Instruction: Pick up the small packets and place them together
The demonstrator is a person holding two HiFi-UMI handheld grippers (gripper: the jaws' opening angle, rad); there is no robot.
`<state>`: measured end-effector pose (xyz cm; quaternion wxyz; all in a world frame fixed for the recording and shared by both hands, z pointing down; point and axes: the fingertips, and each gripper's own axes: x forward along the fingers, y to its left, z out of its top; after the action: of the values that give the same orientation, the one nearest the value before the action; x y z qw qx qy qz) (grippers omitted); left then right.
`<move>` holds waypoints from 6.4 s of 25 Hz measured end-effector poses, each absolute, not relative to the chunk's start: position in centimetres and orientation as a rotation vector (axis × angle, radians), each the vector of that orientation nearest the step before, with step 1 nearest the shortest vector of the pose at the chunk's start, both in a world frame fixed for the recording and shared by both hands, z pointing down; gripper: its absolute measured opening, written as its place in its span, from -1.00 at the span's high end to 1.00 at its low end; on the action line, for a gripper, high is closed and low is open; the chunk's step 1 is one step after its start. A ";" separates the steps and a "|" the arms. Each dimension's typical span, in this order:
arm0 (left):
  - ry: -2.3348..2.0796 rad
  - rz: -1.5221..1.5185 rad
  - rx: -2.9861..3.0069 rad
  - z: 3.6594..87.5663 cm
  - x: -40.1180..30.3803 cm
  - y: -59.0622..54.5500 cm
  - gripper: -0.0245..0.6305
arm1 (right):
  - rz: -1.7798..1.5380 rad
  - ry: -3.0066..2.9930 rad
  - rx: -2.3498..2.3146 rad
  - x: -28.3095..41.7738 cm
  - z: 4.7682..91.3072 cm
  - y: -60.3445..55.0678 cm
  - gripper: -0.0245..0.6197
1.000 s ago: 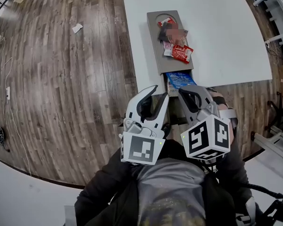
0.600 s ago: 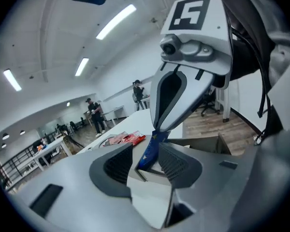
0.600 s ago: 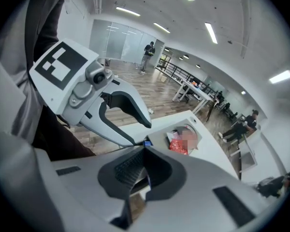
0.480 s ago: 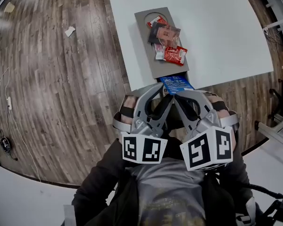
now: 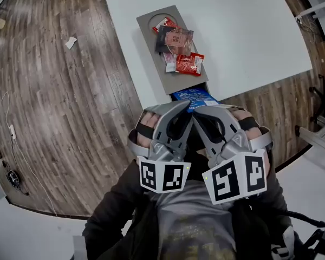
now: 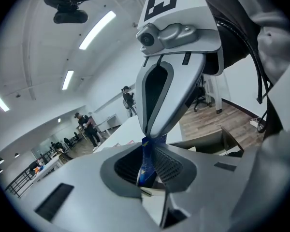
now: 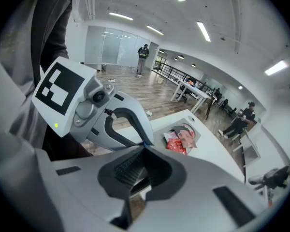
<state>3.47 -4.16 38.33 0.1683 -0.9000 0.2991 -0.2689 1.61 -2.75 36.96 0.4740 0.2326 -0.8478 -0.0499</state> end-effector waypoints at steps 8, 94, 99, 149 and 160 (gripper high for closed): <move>0.849 -0.753 -2.622 38.2 3.5 -4.1 0.88 | -0.156 -2.048 0.547 2.9 37.0 -2.1 0.54; 1.550 -0.407 -2.808 30.0 -5.6 -9.2 0.70 | -0.288 -1.864 0.496 2.7 39.0 -12.4 0.32; 1.582 -0.403 -2.829 29.4 -4.6 -7.9 0.70 | -0.292 -1.886 0.534 4.0 37.2 -10.9 0.32; 1.618 -0.367 -2.848 30.8 -5.5 -4.8 0.70 | -0.139 -1.894 0.329 1.8 46.4 -2.5 0.78; 1.524 -0.246 -2.870 26.9 -1.2 -0.4 0.70 | -0.188 -2.059 0.533 3.1 38.1 0.0 0.78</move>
<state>-1.23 -0.37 26.88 -0.0589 -0.8791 0.4669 -0.0753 3.05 -0.04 38.09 0.4821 0.2186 -0.8449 -0.0772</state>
